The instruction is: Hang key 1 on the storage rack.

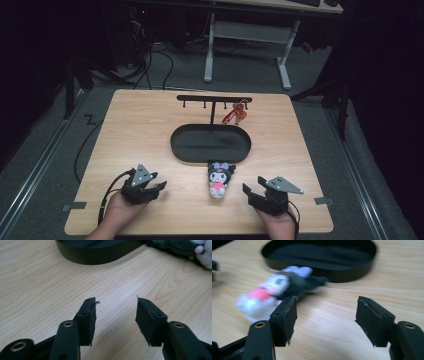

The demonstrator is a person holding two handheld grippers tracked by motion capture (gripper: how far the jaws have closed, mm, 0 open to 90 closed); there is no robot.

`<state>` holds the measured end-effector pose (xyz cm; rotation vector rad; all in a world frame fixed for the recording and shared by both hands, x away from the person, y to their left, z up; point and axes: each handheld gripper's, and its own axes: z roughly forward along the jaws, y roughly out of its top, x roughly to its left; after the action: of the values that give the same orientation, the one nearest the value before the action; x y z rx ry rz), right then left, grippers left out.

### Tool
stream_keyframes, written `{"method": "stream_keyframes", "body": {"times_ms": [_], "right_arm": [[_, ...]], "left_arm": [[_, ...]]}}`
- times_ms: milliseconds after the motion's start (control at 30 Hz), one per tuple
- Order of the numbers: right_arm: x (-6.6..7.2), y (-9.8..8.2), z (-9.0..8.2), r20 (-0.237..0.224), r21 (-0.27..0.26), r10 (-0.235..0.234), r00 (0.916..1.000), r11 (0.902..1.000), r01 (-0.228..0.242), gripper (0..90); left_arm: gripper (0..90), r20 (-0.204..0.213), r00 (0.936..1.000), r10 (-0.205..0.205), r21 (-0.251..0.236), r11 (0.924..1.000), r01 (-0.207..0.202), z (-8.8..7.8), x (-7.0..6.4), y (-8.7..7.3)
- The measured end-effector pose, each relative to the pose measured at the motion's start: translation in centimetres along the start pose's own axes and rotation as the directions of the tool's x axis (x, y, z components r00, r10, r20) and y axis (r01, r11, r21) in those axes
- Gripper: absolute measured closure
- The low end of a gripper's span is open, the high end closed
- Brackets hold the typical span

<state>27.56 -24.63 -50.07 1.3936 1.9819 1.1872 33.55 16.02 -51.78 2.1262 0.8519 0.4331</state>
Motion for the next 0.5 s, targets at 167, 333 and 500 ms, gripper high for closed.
{"method": "stream_keyframes", "body": {"times_ms": [167, 333, 500], "right_arm": [[3.2, 0.6, 0.9, -0.059, 0.023, -0.052, 0.9969, 0.9983, 0.053, 32.3], [5.8, 1.2, 2.0, -0.100, 0.044, -0.048, 0.9938, 0.9976, 0.053, 26.3], [7.3, 1.0, 3.5, -0.086, 0.101, -0.075, 0.9935, 0.9914, 0.083, 35.5]], "left_arm": [[42.7, -0.003, 1.0000, 0.003, -0.013, 0.9999, -0.003, -0.2, 0.2, -0.2], [40.0, -0.003, 0.9999, 0.016, -0.019, 0.9997, -0.016, -0.4, 0.4, -0.3], [39.5, 0.003, 1.0000, 0.005, -0.030, 0.9995, -0.005, -0.7, 0.9, -0.4]]}}
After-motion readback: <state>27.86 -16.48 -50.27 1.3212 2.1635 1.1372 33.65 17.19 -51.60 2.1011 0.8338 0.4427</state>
